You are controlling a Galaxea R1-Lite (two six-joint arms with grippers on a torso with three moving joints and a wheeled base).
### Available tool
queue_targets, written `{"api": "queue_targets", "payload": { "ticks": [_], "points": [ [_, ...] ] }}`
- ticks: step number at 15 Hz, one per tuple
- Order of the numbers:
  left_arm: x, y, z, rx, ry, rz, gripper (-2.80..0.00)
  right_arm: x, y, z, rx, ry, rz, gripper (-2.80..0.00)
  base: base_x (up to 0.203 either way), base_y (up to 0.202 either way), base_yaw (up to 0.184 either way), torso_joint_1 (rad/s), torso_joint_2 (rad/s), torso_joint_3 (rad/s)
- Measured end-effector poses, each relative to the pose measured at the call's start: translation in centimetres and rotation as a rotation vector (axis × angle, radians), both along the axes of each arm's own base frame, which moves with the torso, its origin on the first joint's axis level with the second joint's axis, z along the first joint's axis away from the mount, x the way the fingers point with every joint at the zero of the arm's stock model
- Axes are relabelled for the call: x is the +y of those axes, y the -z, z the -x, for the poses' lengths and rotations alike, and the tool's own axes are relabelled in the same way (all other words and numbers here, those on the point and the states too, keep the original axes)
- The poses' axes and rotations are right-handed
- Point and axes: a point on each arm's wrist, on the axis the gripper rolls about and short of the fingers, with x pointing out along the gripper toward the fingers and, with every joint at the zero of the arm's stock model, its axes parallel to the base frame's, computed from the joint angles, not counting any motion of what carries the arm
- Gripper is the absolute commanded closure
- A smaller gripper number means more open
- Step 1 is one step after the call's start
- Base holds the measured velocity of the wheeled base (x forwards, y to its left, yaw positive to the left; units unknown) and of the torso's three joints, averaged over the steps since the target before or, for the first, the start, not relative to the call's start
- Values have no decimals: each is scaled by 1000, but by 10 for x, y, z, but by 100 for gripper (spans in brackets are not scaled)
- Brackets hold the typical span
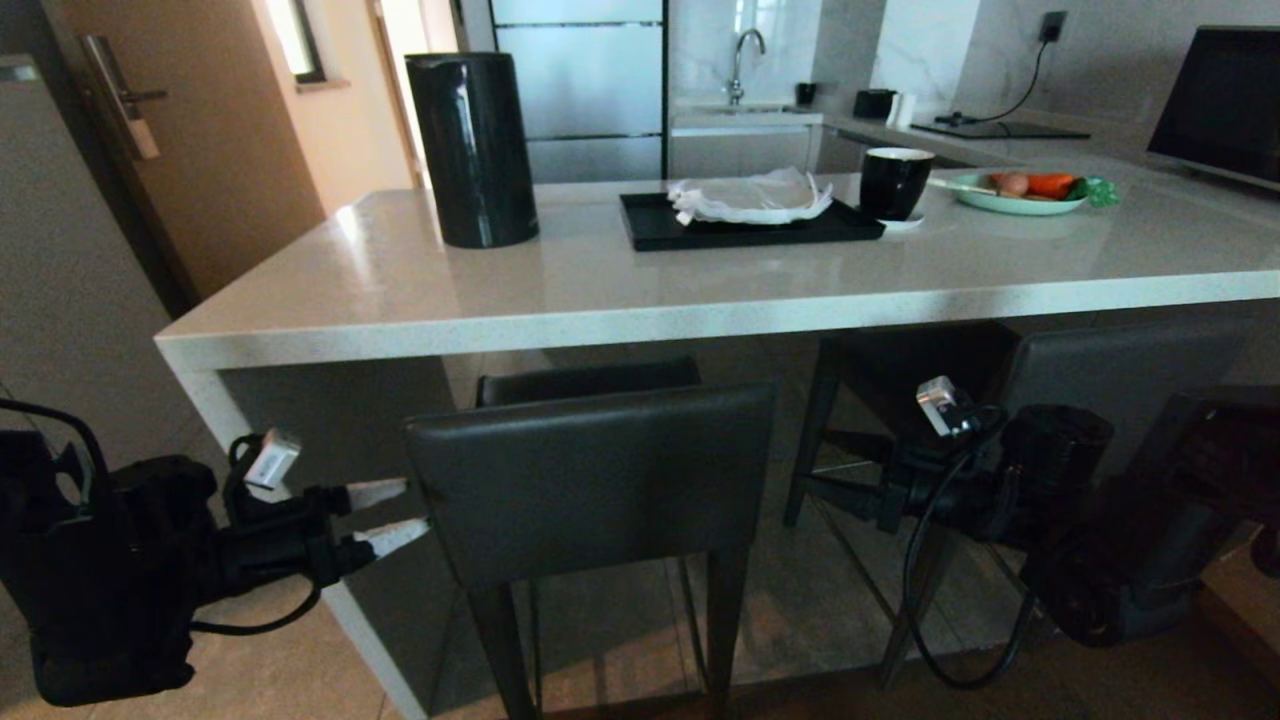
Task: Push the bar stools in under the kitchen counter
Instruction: Pull the gray chair out from under the dining table
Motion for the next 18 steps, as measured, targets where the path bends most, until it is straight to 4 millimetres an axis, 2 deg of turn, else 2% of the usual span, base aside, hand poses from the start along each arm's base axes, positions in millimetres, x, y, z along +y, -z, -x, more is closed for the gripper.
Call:
{"api": "queue_targets", "payload": {
  "ticks": [4,8,10,14,18],
  "points": [
    [2,4,-16,-30,23,-1,-280,4,0,-20,-42,-17,-6,-280,0,0,0,0,0,0],
    [-2,13,-35,-50,49,-4,-280,12,3,-29,-33,-53,-5,-280,0,0,0,0,0,0],
    [-3,14,-38,-58,66,-3,-280,16,3,-32,-42,-109,-8,-280,0,0,0,0,0,0],
    [-6,12,-41,-77,89,-7,-280,40,7,-32,-45,-176,-10,-280,0,0,0,0,0,0],
    [-6,9,-45,-99,93,-13,-280,50,11,-45,-79,-195,-15,-280,0,0,0,0,0,0]
  ]
}}
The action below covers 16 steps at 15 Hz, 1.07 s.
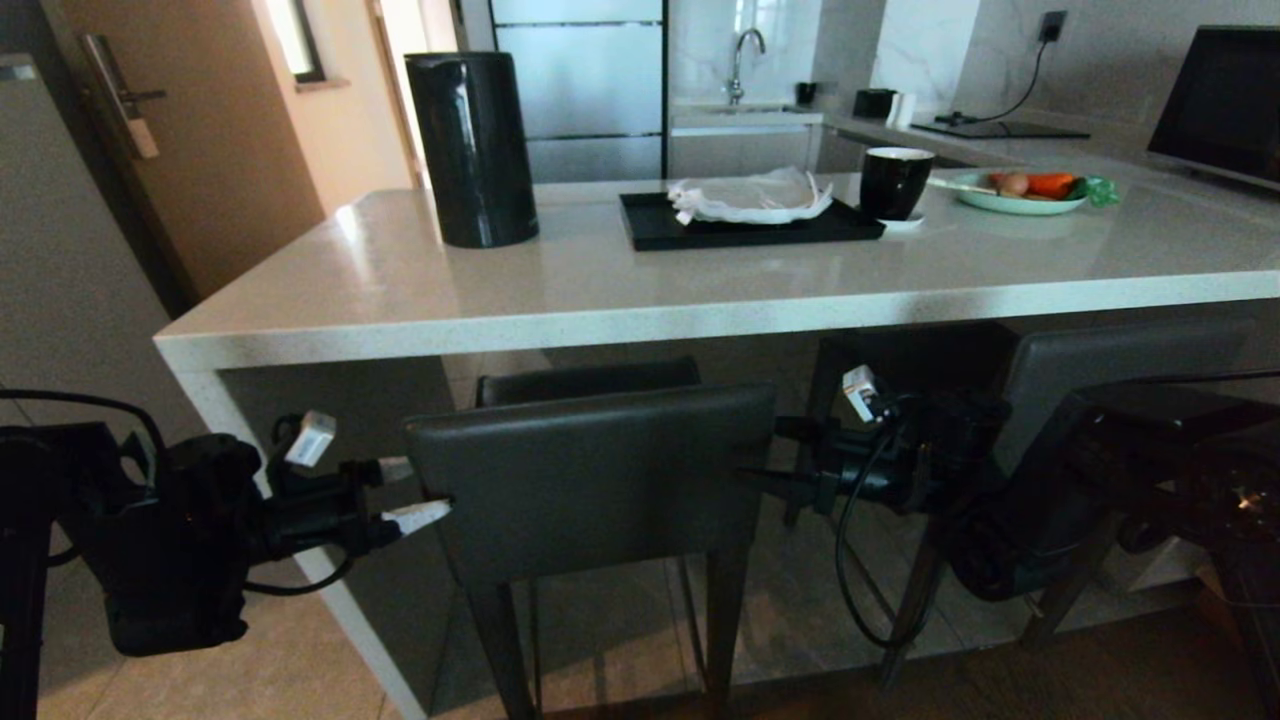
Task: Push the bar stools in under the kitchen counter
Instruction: Pull the gray chair out from under the dining table
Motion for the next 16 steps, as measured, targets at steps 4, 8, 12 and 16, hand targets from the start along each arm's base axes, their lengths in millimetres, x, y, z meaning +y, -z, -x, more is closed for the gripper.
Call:
{"api": "queue_targets", "payload": {
  "ticks": [4,8,12,16],
  "points": [
    [-1,1,0,-15,2,-9,-280,4,12,-11,-1,-4,0,-280,0,0,0,0,0,0],
    [-12,4,2,-34,10,-30,-280,10,21,-13,9,-16,3,-280,0,0,0,0,0,0],
    [-27,1,3,-43,-40,-49,-280,11,22,-13,9,-18,2,-280,0,0,0,0,0,0],
    [-39,-2,2,-46,-160,-72,-280,11,21,-12,9,-16,2,-280,0,0,0,0,0,0]
  ]
}}
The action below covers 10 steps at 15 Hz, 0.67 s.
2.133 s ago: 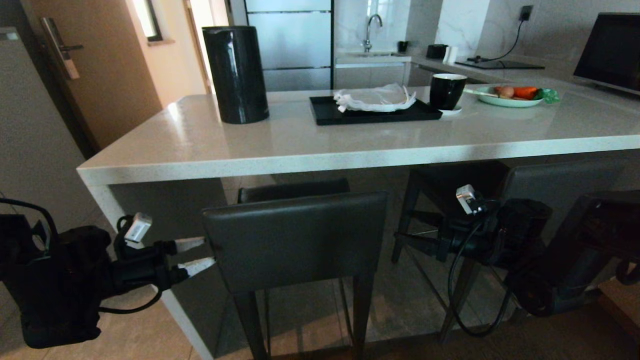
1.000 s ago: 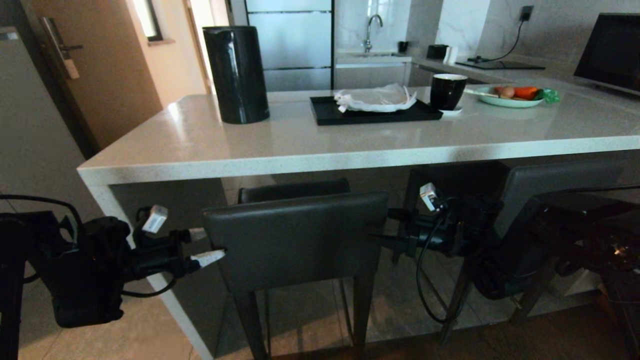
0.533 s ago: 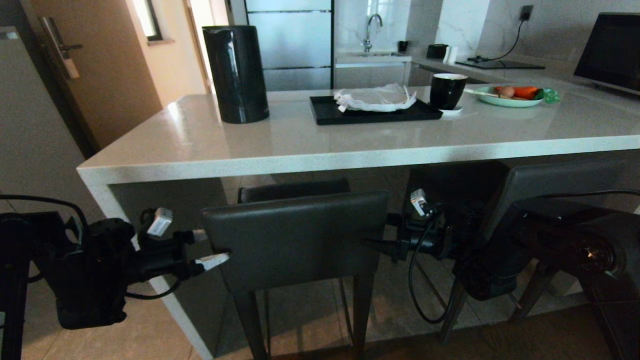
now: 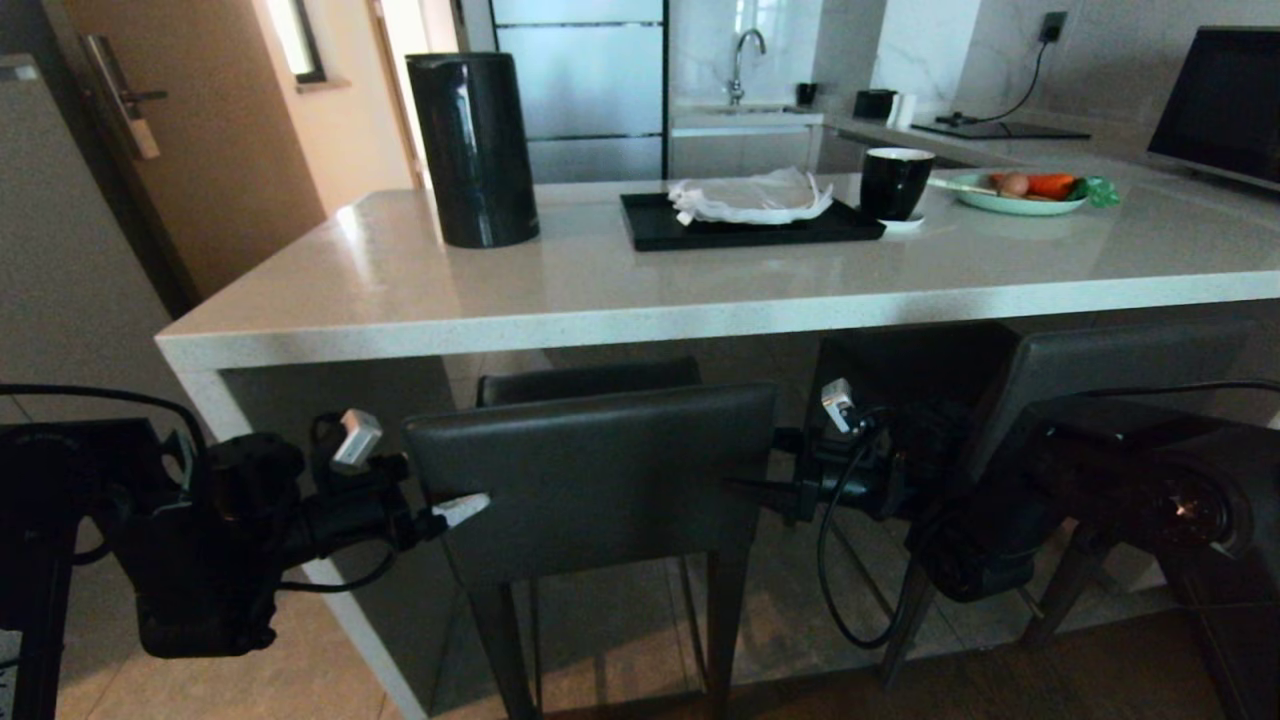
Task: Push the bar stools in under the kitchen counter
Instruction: Pull the gray chair out from under the dining table
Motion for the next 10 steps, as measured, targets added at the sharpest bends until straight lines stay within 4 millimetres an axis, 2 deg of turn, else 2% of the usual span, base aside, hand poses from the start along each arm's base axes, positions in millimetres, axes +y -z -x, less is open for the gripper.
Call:
{"api": "queue_targets", "payload": {
  "ticks": [10],
  "points": [
    [2,2,1,9,-12,1,-280,5,-1,-3,-14,-11,-5,-280,0,0,0,0,0,0]
  ]
}}
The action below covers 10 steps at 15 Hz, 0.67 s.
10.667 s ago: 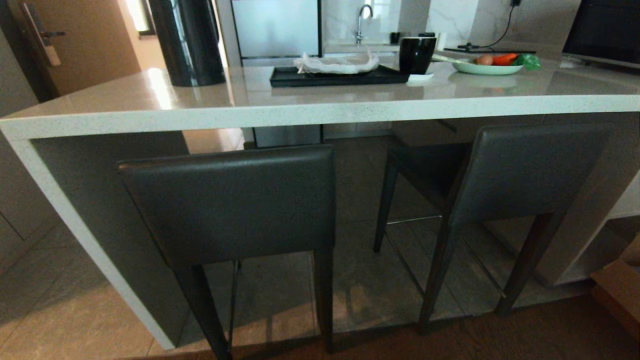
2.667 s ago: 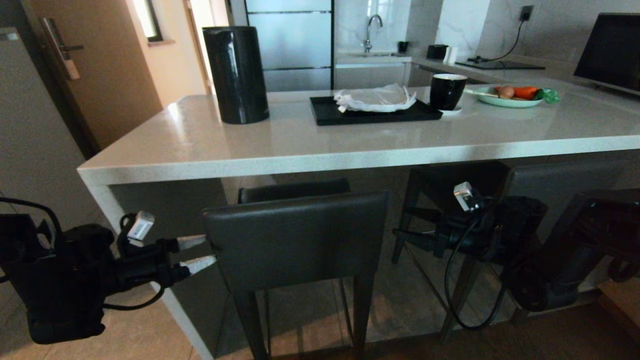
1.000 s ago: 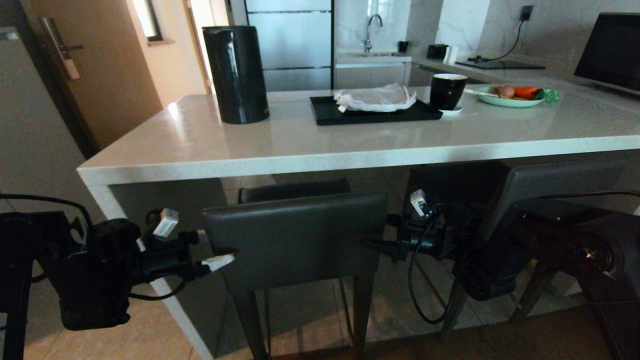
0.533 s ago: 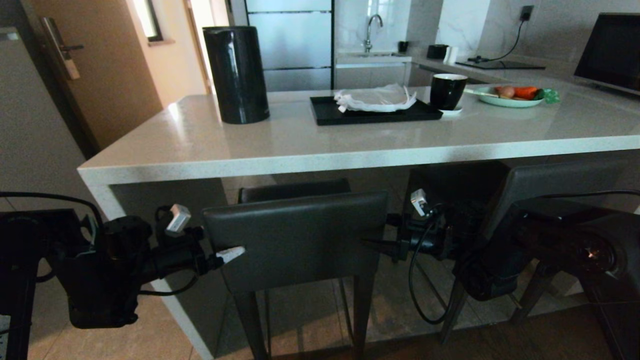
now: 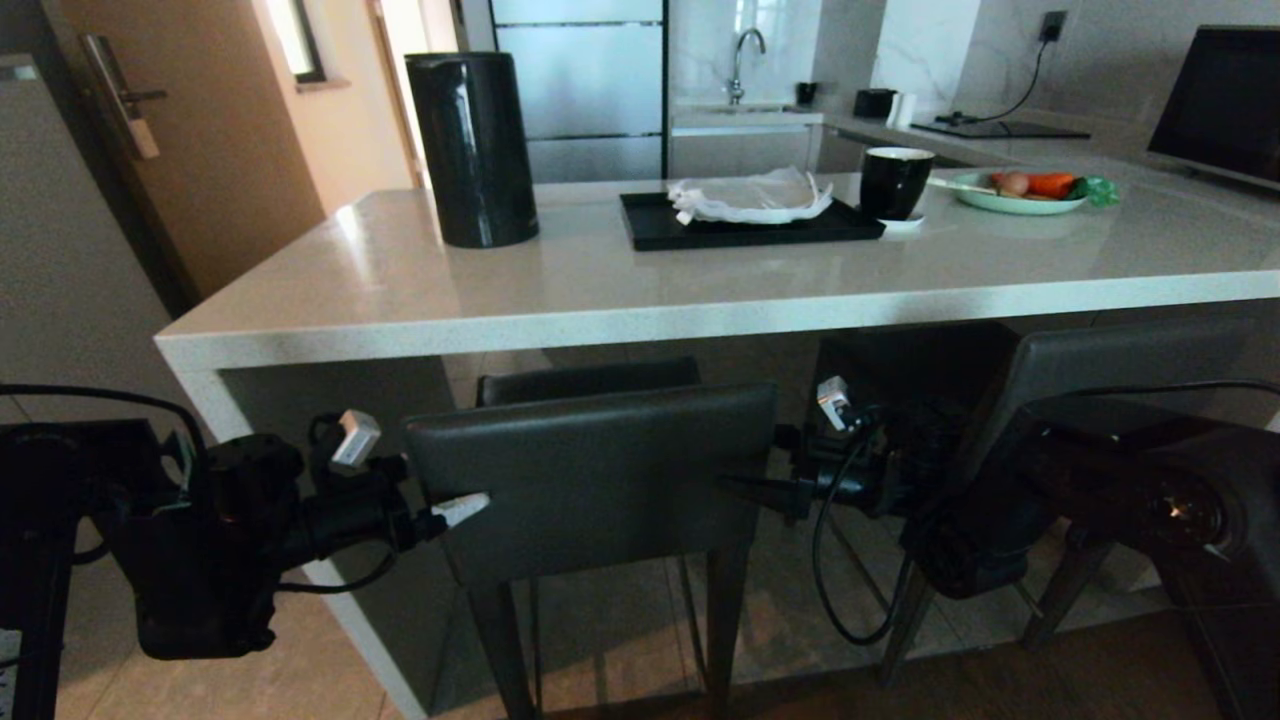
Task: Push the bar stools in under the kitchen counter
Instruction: Pull the gray chair out from under the dining table
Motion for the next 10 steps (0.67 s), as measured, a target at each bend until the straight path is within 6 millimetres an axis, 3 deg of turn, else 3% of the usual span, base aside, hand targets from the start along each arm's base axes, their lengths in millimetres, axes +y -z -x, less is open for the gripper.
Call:
{"api": "queue_targets", "payload": {
  "ticks": [4,10],
  "points": [
    [0,3,-2,-6,-4,-6,-280,5,1,-2,-7,-6,-3,-280,-32,0,0,4,2,1],
    [0,8,-3,8,-5,-5,-280,7,3,-3,-4,-7,-3,-280,-193,0,-3,4,1,3]
  ]
}}
